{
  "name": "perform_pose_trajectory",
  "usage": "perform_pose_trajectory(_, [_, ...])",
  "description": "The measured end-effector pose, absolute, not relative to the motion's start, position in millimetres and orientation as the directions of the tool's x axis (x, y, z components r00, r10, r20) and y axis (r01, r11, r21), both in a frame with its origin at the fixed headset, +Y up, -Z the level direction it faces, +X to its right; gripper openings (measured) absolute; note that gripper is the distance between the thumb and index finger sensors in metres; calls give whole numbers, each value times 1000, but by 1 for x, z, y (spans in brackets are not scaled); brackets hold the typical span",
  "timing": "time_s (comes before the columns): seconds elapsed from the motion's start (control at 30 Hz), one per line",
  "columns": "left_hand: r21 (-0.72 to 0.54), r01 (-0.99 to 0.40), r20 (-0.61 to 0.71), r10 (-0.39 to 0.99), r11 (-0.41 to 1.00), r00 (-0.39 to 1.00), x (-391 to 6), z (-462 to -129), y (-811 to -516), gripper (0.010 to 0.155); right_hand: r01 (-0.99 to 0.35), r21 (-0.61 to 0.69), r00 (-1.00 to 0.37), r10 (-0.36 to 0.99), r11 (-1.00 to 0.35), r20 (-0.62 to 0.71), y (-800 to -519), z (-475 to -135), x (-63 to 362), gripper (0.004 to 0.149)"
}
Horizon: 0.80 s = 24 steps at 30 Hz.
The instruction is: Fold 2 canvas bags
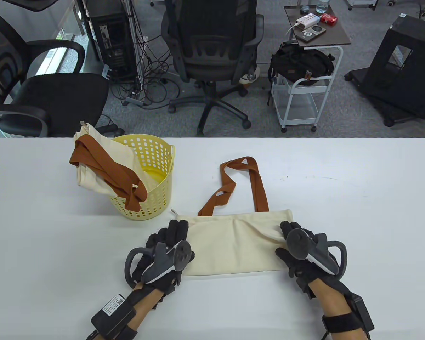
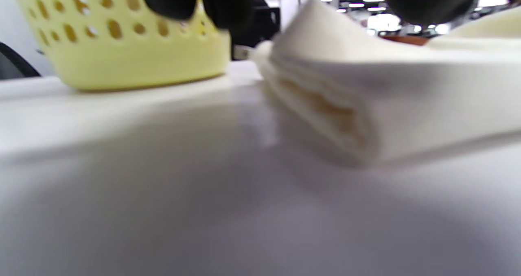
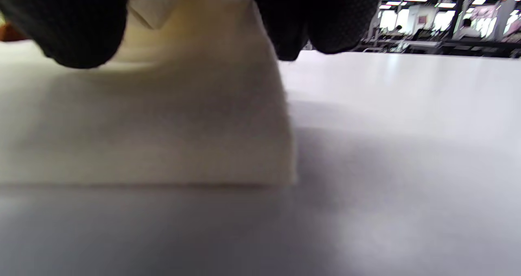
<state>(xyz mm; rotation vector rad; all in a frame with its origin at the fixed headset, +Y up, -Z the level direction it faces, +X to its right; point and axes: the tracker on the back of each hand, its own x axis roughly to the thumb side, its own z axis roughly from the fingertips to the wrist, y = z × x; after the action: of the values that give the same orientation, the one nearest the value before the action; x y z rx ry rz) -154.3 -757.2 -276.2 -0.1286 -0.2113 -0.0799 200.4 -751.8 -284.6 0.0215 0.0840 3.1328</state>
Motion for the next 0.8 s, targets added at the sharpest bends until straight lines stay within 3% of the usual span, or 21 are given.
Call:
perform_pose_trajectory(0.17, [-338, 26, 287, 77, 941, 955, -150, -281, -771, 93, 52, 103, -996, -59, -993, -62, -762, -287, 194, 89])
perform_pose_trajectory(0.3, [-428, 122, 304, 16, 896, 953, -149, -283, -782, 92, 9, 196, -994, -30, -981, -101, -768, -290, 198, 89])
perform_pose_trajectory(0.43, [-549, 81, 265, 81, 832, 961, -156, -290, -791, 89, -29, 250, -990, -7, -968, -142, -770, -293, 203, 89])
perform_pose_trajectory(0.57, [-582, 54, 249, 115, 811, 962, -160, -293, -795, 90, -95, 292, -985, 48, -952, -166, -773, -297, 209, 88])
perform_pose_trajectory(0.73, [-590, 58, 245, 111, 805, 963, -159, -294, -794, 91, 72, 191, -982, -103, -979, -161, -746, -307, 183, 89])
perform_pose_trajectory(0.8, [-598, 64, 245, 106, 799, 964, -159, -294, -794, 91, 66, 156, -986, -88, -986, -143, -732, -320, 169, 89])
